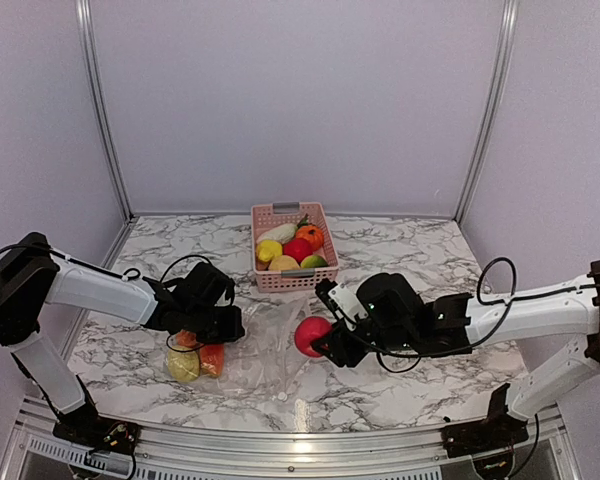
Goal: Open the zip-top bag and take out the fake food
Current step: Pick up the fake fruit from the zipper food storage bag, then place the fake fruit in the bin.
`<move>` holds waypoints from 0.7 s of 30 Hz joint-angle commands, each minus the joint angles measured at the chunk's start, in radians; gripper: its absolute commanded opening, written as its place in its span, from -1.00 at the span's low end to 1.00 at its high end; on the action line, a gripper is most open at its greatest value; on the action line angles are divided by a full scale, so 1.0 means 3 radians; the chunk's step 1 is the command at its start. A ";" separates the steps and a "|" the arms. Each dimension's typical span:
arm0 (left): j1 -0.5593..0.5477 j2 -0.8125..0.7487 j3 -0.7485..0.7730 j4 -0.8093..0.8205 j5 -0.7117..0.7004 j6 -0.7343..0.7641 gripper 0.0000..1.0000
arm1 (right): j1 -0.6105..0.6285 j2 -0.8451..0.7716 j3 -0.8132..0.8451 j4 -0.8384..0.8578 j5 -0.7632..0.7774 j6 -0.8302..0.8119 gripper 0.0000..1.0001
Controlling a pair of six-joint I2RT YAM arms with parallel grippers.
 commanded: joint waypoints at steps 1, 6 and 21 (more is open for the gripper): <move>0.0025 -0.0098 0.0064 -0.0132 -0.0022 0.0042 -0.93 | 0.0006 -0.0240 0.0022 -0.0295 0.0093 0.0051 -0.03; 0.0025 -0.0174 0.0168 -0.0175 -0.0018 0.0084 -0.93 | -0.0113 -0.0348 0.0243 -0.0429 0.0069 0.0058 -0.02; 0.0025 -0.0684 0.0268 -0.0394 -0.0047 0.0108 -0.92 | -0.0899 0.0480 0.1241 0.0086 0.0004 -0.0145 -0.02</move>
